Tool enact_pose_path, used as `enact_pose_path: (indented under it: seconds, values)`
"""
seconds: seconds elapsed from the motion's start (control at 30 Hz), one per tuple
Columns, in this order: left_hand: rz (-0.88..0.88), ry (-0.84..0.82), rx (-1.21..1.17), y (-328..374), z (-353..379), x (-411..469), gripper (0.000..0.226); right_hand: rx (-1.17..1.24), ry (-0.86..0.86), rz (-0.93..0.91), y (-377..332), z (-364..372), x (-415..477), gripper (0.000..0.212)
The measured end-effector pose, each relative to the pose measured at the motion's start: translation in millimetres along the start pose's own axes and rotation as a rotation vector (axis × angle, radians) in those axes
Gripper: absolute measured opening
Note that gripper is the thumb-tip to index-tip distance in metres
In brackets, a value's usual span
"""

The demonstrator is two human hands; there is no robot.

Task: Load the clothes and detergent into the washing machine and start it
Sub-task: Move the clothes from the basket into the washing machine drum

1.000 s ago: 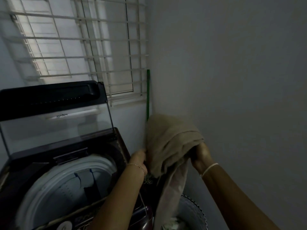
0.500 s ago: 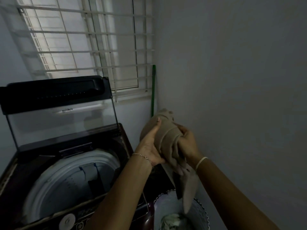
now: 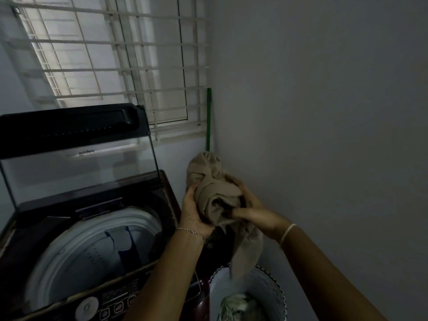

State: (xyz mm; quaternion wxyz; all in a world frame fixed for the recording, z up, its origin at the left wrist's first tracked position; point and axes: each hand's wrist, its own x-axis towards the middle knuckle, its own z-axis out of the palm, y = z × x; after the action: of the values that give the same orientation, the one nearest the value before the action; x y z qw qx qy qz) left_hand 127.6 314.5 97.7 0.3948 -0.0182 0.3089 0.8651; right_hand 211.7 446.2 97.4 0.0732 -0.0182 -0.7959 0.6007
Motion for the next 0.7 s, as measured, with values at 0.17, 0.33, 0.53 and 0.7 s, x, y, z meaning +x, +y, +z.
enact_pose_path:
  seconds: [0.17, 0.33, 0.53, 0.7]
  values:
    - [0.055, -0.104, -0.007, 4, 0, 3, 0.049, 0.231, -0.014, 0.049, 20, -5, -11, 0.118]
    - [0.077, -0.117, -0.045, 9, 4, 0, 0.045, 0.149, -0.052, 0.108, 42, -6, -14, 0.123]
    - [0.091, -0.234, -0.085, 9, 14, -7, 0.044, 0.321, 0.576, 0.217, 68, 23, -6, 0.03]
    - [0.072, -0.24, -0.08, 9, 2, -5, 0.045, 0.958, 0.544, 0.206, 39, 25, -8, 0.033]
